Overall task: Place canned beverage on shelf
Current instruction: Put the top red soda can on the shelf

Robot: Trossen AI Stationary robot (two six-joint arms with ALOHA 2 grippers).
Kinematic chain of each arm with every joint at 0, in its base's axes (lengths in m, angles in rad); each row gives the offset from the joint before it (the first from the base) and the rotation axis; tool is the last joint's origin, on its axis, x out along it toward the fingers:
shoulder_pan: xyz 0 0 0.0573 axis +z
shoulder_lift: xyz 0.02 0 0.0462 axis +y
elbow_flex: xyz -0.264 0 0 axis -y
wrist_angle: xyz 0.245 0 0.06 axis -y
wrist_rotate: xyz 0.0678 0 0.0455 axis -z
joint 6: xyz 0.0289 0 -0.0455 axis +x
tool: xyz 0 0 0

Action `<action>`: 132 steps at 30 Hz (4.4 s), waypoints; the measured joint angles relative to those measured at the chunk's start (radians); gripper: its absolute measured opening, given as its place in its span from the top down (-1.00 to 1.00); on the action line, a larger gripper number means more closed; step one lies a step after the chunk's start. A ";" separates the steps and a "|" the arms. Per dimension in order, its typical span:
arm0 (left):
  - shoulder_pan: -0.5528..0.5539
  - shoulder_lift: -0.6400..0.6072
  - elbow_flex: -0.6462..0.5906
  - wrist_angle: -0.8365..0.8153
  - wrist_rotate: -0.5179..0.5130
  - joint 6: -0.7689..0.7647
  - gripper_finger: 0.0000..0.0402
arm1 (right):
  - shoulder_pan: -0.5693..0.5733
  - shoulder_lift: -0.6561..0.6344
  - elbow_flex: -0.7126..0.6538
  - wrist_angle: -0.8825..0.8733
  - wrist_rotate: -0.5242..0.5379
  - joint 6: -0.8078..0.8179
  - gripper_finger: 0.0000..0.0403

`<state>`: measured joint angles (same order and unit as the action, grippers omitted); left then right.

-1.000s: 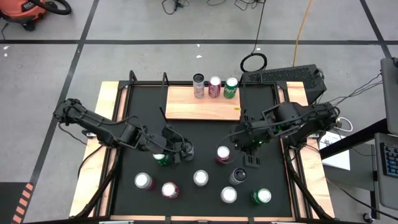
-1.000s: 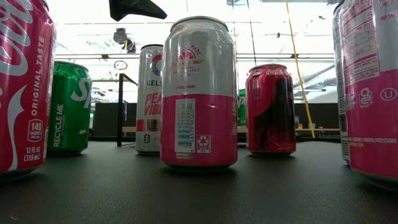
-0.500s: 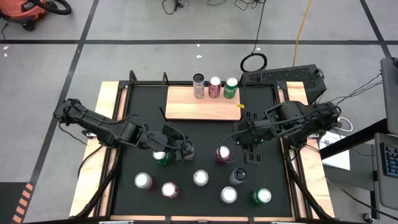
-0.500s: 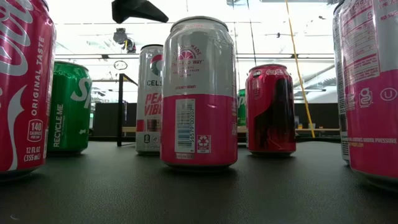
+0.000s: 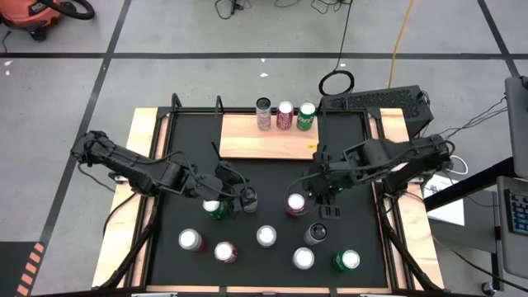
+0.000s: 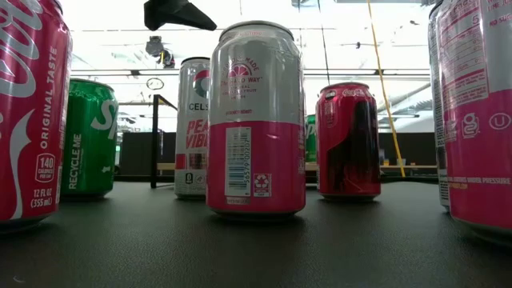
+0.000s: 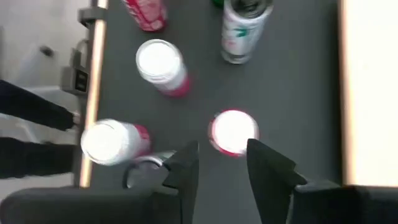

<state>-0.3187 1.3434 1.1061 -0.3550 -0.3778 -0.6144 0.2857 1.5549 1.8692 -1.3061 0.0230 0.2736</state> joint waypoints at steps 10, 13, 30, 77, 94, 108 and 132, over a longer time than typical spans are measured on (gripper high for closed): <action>0.000 0.000 0.000 0.001 -0.002 -0.008 -0.75 | -0.004 -0.195 -0.550 0.516 -0.132 0.275 0.11; 0.000 0.000 0.000 0.006 -0.002 -0.023 -0.75 | -0.004 -0.211 -0.626 0.603 -0.123 0.323 -0.10; 0.000 0.000 0.000 0.004 -0.002 -0.027 -0.75 | -0.005 -0.207 -0.650 0.694 0.010 0.278 -0.78; 0.036 0.012 0.001 0.009 -0.002 -0.008 -0.75 | -0.047 0.082 -0.628 0.594 -0.002 0.057 -0.99; 0.038 0.012 0.001 0.009 0.029 -0.008 -0.75 | -0.062 0.110 -0.630 0.601 0.001 0.099 -0.94; 0.045 0.012 0.001 0.006 0.048 0.001 -0.75 | -0.079 0.108 -0.630 0.659 -0.039 0.101 -0.53; 0.044 0.012 0.115 0.005 -0.073 0.131 -0.75 | -0.094 0.060 -0.484 0.560 -0.051 0.127 -0.32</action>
<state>-0.2745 1.3555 1.2210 -0.3497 -0.4505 -0.4834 0.1920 1.6146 1.3848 -0.7456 -0.0285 0.4009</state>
